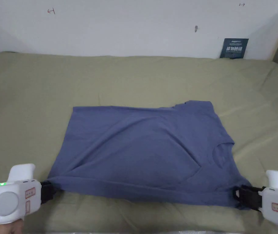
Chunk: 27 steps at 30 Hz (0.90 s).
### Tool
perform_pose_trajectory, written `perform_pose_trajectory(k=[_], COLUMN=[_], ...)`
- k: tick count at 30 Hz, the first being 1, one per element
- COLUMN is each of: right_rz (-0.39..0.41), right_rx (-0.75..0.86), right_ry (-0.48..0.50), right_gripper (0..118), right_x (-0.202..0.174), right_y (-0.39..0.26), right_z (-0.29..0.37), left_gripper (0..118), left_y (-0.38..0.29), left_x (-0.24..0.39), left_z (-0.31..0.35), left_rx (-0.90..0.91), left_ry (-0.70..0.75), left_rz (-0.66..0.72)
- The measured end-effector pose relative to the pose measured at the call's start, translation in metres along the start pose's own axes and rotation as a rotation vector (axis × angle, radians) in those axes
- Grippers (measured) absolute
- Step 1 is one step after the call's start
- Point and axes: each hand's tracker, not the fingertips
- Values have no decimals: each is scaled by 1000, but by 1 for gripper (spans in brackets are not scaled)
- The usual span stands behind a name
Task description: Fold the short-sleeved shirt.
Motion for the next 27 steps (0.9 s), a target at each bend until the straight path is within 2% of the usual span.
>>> perform_pose_trajectory(k=[1, 2, 3, 4, 9, 10, 11, 12, 13, 14, 15, 17, 27], right_rz=[-13, -27, -46, -35, 23, 21, 10, -1, 2, 38, 74, 36, 54], right_rx=[-2, -5, 42, 30, 20, 17, 17, 27, 28, 46, 98, 50, 55], right_ry=[-6, -1, 9, 8, -29, -23, 4, 26, 23, -55, -101, -12, -41], right_gripper=[117, 118, 118, 118, 118, 113, 87, 30, 10, 1, 1, 1, 1], right_x=[1, 2, 4, 2, -6, -6, -5, -7, -9, -14, -18, -22, -31], right_y=[0, -1, -3, -2, -5, -6, -8, -8, -9, -11, -16, -17, -27], right_z=[0, 1, 6, 9, 7, 7, 8, 10, 12, 11, 13, 18, 33], left_gripper=[117, 117, 115, 116, 111, 99, 70, 21, 3, 0, 0, 0, 0], left_y=[-2, -4, -5, -6, -14, -16, -16, -17, -17, -18, -20, -21, -16], left_x=[-2, -2, -4, -4, -8, -8, -8, -7, -6, -6, -7, -10, -22], left_z=[-1, -2, 2, 7, 18, 21, 23, 26, 28, 26, 27, 28, 33], left_rx=[-6, -35, 54, 1, 22, 34, 37, 47, 48, 45, 79, 54, 44], left_ry=[-2, 16, -4, 22, 5, 3, -6, -13, -12, -4, 16, -15, -31], left_rz=[4, 6, 70, 10, 28, 35, 31, 26, 18, 20, 32, 60, 64])
